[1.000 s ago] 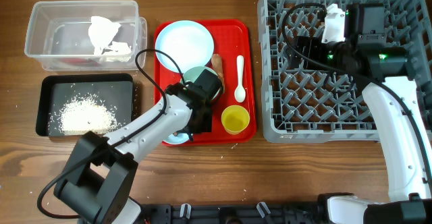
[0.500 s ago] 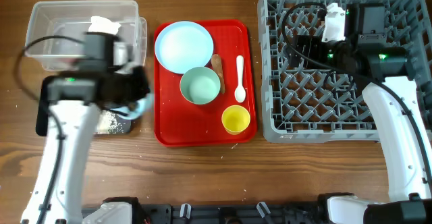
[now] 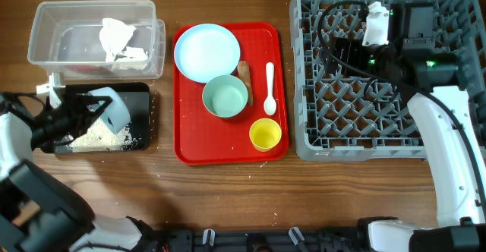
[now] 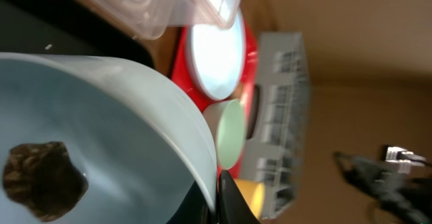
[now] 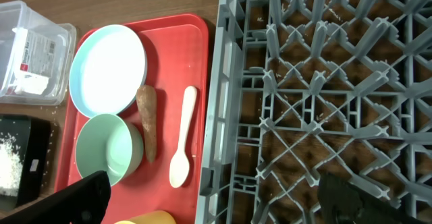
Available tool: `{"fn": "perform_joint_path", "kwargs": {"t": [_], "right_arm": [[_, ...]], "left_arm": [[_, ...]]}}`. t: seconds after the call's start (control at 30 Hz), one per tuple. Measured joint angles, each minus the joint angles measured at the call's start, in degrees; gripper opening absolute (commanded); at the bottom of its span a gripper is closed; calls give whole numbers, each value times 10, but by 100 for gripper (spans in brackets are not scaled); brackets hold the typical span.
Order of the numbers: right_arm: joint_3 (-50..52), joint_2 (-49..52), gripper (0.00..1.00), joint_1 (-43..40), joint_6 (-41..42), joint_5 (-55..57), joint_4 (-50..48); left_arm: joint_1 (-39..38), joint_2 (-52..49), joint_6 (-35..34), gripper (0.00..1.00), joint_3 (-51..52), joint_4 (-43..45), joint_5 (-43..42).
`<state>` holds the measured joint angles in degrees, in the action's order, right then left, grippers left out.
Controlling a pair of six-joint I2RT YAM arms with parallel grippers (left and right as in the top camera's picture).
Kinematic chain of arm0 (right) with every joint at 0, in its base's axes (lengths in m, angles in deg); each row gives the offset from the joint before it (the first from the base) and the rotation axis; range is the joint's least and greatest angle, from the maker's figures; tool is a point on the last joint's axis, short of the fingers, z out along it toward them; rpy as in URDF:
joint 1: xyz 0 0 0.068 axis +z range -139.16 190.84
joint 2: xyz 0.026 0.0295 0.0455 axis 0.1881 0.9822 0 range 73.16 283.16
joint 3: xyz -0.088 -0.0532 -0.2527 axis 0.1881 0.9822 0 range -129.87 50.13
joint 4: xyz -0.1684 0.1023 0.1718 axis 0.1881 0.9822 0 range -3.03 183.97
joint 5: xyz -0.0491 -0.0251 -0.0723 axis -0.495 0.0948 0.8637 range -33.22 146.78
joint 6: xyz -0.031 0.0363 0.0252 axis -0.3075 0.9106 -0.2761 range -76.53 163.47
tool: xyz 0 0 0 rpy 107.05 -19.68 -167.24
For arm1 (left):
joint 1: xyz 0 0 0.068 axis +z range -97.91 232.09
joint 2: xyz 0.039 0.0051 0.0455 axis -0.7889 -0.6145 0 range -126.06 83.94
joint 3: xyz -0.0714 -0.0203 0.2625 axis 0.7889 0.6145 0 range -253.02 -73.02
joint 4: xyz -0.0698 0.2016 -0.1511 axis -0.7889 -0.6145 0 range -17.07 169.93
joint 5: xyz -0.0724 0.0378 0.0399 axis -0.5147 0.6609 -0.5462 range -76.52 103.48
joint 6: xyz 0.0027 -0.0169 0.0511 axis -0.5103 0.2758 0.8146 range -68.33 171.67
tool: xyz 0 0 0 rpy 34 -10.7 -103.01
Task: Sort waste into correct bins and load items into the dishwasher rack
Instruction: 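Tip the blue bowl over the black tray to drop the brown food, then return the empty blue bowl to the red tray with the left gripper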
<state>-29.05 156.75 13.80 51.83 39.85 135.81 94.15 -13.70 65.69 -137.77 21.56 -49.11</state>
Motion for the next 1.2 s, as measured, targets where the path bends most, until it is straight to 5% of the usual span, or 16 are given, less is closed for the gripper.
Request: {"fn": "perform_joint_path", "kwargs": {"t": [0.17, 0.37, 0.73, 0.9, 1.03, 1.2], "right_arm": [[0, 0, 100, 0, 0, 0, 0], [0, 0, 100, 0, 0, 0, 0], [0, 0, 100, 0, 0, 0, 0], [0, 0, 100, 0, 9, 0, 0], [0, 0, 100, 0, 13, 0, 0], [0, 0, 100, 0, 15, 0, 0]], "left_arm": [[23, -101, 20, 4, 1, 17, -119], [23, -110, 2, 4, 3, 13, -228], [24, -110, -61, 4, 3, -2, -257], [10, -73, -56, 4, 4, -28, -223], [-73, 73, -51, 4, 5, -41, -139], [-235, 194, -80, 4, 5, -38, 72]]}}
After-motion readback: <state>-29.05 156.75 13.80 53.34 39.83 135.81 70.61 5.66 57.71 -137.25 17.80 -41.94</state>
